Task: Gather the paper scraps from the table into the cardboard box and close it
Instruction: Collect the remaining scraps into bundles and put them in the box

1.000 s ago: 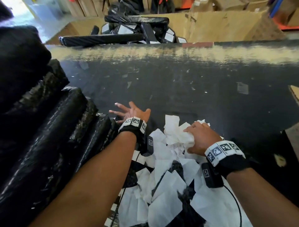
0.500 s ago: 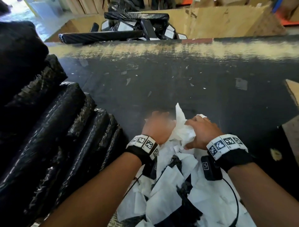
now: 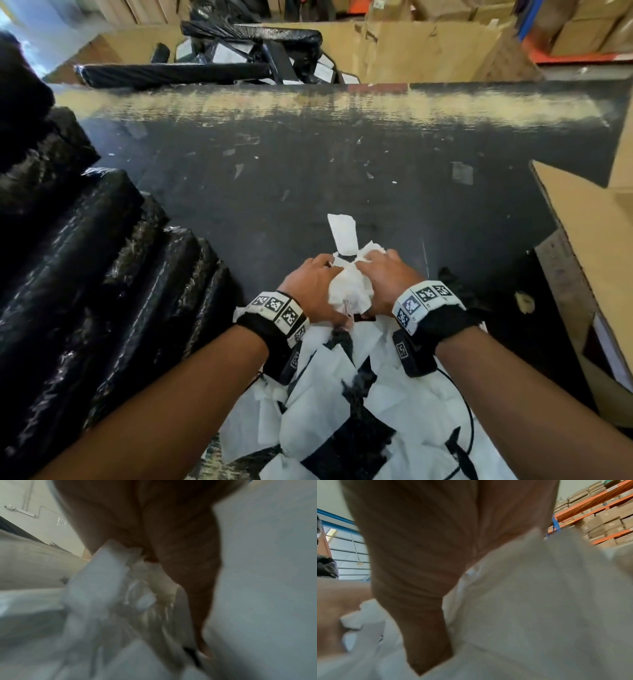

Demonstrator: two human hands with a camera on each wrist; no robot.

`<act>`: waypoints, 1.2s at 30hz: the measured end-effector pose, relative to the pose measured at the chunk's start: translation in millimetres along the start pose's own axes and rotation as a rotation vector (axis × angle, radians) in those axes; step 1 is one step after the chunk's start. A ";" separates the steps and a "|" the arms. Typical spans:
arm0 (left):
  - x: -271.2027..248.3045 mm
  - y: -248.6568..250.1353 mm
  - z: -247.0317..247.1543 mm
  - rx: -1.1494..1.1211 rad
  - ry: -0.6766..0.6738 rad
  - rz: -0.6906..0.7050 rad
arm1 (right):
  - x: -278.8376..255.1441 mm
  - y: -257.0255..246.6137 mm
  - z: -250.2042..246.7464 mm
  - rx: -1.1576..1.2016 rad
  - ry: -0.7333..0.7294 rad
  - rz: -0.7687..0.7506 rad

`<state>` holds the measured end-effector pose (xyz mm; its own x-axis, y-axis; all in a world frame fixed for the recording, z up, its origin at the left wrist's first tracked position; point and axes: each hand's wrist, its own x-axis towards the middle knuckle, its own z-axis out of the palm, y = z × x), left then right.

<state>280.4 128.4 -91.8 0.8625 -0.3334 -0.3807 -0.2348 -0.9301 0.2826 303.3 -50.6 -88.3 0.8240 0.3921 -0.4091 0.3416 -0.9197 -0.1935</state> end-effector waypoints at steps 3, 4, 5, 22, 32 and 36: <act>-4.7 5.4 3.2 -0.030 0.184 0.056 | -5.3 -7.6 -4.7 0.000 0.087 -0.074; -7.5 5.7 2.9 -0.058 0.214 0.034 | -7.8 -9.4 -6.6 0.010 0.101 -0.072; -8.6 4.5 3.1 -0.070 0.258 0.028 | -10.5 -10.6 -8.8 0.038 0.119 -0.053; -111.1 0.0 -2.0 -0.474 0.079 0.145 | -147.8 6.1 25.5 0.239 0.012 -0.044; 45.6 15.6 -45.8 -0.183 0.128 -0.115 | -124.6 59.3 25.1 0.512 0.309 0.369; 86.3 27.8 -20.9 0.078 -0.015 -0.159 | -98.3 72.0 31.3 0.474 0.041 0.511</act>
<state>357.7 77.0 -98.4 0.8847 -0.1827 -0.4288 -0.1303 -0.9802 0.1488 232.8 -154.8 -90.0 0.8483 -0.0966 -0.5206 -0.3195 -0.8774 -0.3579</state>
